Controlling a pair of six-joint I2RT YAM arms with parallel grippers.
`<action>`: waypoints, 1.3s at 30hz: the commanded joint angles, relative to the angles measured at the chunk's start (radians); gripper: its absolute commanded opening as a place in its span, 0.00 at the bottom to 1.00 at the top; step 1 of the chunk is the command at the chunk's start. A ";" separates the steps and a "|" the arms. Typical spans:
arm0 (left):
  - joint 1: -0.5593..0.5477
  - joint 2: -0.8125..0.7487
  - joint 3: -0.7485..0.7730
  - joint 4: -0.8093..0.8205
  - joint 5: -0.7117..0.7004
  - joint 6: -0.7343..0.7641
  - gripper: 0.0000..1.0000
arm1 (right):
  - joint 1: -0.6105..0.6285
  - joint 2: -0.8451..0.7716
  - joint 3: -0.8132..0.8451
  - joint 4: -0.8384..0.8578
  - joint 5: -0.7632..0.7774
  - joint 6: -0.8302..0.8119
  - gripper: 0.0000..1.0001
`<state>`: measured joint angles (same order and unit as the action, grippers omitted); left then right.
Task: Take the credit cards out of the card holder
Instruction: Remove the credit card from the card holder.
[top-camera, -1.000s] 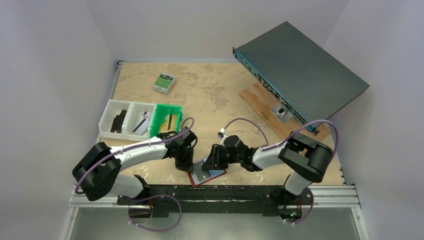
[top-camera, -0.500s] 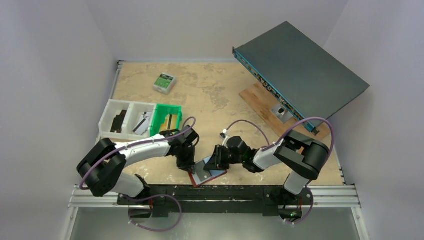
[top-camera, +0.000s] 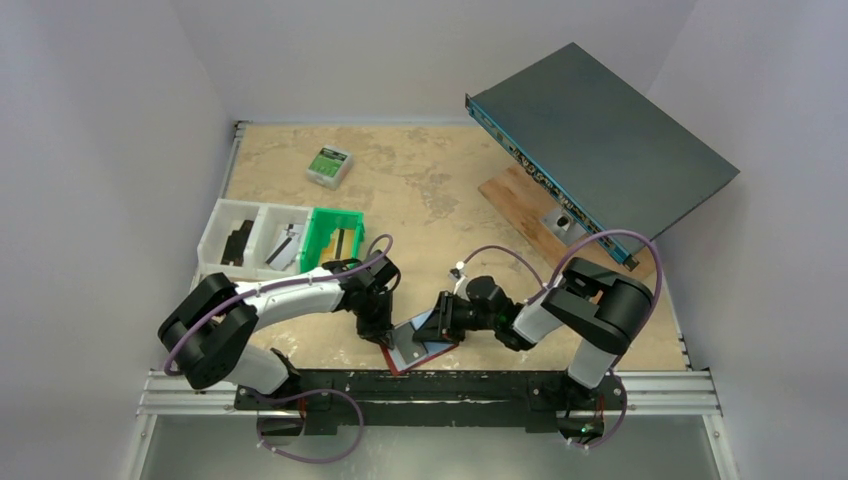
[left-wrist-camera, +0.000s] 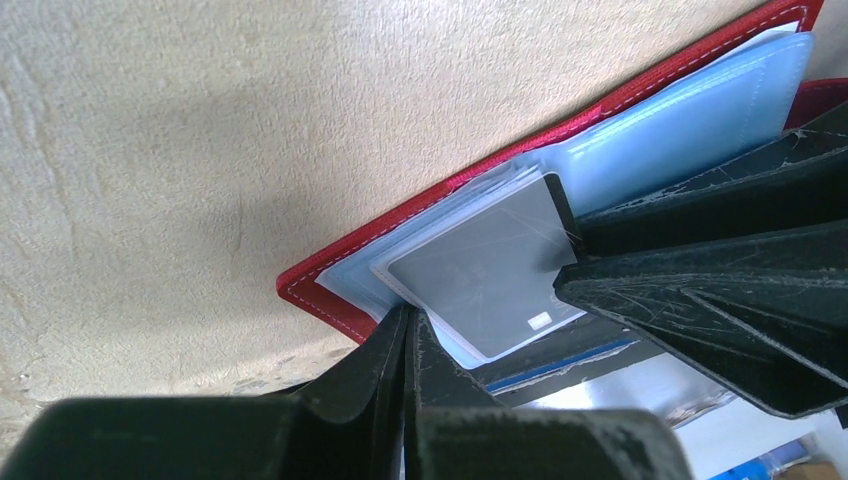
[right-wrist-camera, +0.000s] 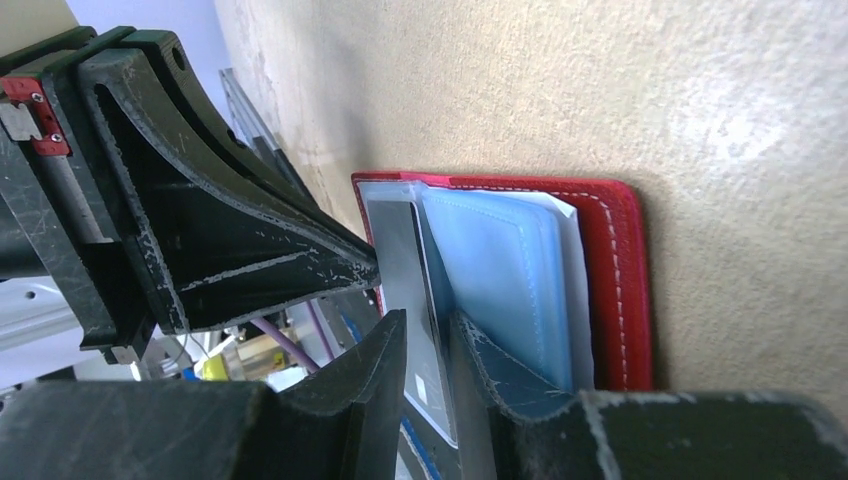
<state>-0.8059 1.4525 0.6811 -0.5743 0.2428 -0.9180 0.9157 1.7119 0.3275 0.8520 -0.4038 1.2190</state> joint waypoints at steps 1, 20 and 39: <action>-0.012 0.078 -0.063 0.023 -0.149 0.005 0.00 | -0.013 0.043 -0.055 0.032 -0.014 0.027 0.24; -0.012 0.077 -0.064 0.018 -0.153 0.007 0.00 | -0.024 0.067 -0.098 0.129 -0.012 0.071 0.01; 0.006 0.065 -0.059 -0.017 -0.184 0.036 0.00 | -0.041 -0.172 -0.094 -0.193 0.136 -0.017 0.00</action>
<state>-0.8047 1.4555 0.6838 -0.5732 0.2440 -0.9234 0.8810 1.5578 0.2363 0.7460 -0.3218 1.2419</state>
